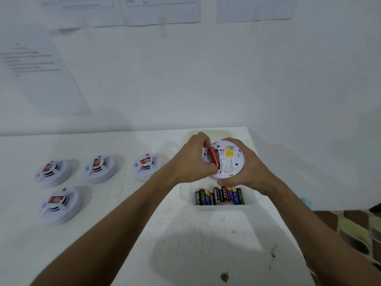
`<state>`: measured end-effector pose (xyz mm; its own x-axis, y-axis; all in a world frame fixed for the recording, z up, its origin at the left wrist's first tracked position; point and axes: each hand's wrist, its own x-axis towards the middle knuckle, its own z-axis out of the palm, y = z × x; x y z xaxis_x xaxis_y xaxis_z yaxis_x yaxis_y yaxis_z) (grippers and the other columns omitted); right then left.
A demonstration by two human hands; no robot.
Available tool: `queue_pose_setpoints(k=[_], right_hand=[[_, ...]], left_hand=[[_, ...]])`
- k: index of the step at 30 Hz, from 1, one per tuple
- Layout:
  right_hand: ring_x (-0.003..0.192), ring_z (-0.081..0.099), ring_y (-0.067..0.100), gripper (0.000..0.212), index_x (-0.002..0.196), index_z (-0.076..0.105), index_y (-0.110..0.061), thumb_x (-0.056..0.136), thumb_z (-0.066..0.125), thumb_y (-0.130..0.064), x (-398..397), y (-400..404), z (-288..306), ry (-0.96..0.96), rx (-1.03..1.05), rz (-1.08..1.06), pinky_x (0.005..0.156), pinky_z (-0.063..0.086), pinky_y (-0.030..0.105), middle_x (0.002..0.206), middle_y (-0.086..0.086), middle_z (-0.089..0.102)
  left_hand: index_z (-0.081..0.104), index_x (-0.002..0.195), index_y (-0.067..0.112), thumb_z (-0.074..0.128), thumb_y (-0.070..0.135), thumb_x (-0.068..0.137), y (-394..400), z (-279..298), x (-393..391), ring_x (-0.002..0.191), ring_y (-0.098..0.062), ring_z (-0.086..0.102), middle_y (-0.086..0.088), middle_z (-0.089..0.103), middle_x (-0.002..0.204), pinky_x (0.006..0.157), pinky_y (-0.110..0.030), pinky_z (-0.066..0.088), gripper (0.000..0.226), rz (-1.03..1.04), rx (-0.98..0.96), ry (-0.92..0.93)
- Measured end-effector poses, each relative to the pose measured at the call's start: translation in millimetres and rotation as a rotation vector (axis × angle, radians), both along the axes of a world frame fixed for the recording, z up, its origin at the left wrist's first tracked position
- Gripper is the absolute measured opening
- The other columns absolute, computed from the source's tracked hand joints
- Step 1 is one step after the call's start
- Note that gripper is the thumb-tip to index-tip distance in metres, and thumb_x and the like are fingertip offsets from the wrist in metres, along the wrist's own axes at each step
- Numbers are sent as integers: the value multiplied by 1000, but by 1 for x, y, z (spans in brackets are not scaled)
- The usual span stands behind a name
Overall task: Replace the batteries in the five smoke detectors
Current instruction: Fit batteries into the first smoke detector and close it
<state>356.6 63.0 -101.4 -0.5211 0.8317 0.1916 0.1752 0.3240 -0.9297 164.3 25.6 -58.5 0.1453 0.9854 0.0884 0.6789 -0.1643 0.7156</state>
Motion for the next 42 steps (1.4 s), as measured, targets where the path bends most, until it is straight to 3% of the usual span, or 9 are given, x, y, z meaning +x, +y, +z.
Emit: queue_pose_setpoints(k=[3,7,12,15,22,26,32,37,42], right_hand=[[104,63,11,91,131,52,-16,49,90,-5,1,1,0,2,2,-18,78,54,21,114,-8,63],[103,62,10,88,129,54,-18,50,89,-4,3,1,1,12,14,-23,78,54,21,114,-7,62],[105,63,10,88,127,53,-26,51,91,-3,15,5,0,16,12,-71,77,56,23,116,-5,62],[105,63,3,90,126,53,-30,49,92,-1,35,7,-2,6,-2,-127,74,57,22,114,-14,64],[105,63,0,90,121,53,-36,52,93,7,63,13,-3,-15,23,-190,77,54,16,113,-16,64],[106,63,3,90,124,53,-34,53,92,6,65,15,-7,-15,12,-195,78,54,17,114,-15,64],[106,62,1,91,124,52,-33,55,91,10,68,15,-15,-36,18,-212,79,53,15,112,-20,65],[106,62,-1,91,126,50,-32,53,93,4,73,14,-14,-48,18,-219,79,51,12,111,-23,64],[108,60,0,89,126,49,-35,51,91,-12,70,11,-12,-50,22,-218,82,51,12,113,-25,63]], left_hand=[[51,95,21,71,32,85,2,-1,2,94,-9,58,3,50,110,64,-11,41,24,71,62,-74],[55,87,19,67,32,89,6,2,4,72,-1,49,13,53,82,61,-5,37,19,79,164,1],[61,101,21,77,28,82,17,5,3,74,-4,63,8,70,83,65,-14,49,27,135,67,-314],[69,94,15,80,25,79,29,-3,-9,74,-6,65,2,72,82,72,-17,50,21,275,83,-434],[65,92,19,77,32,81,53,-37,-9,69,-2,58,7,66,81,57,-13,40,21,304,-5,-99],[67,92,13,77,33,81,73,-48,4,72,-12,59,-1,66,89,57,-20,45,25,271,-81,52],[71,93,4,74,28,85,87,-53,18,70,-17,60,-7,66,85,57,-24,46,25,166,-195,127],[63,117,5,68,23,90,91,-58,18,91,-30,69,-14,66,111,81,-37,57,33,175,-225,167],[63,116,9,70,27,88,83,-49,11,85,-26,69,-11,67,109,75,-32,56,34,180,-216,125]])
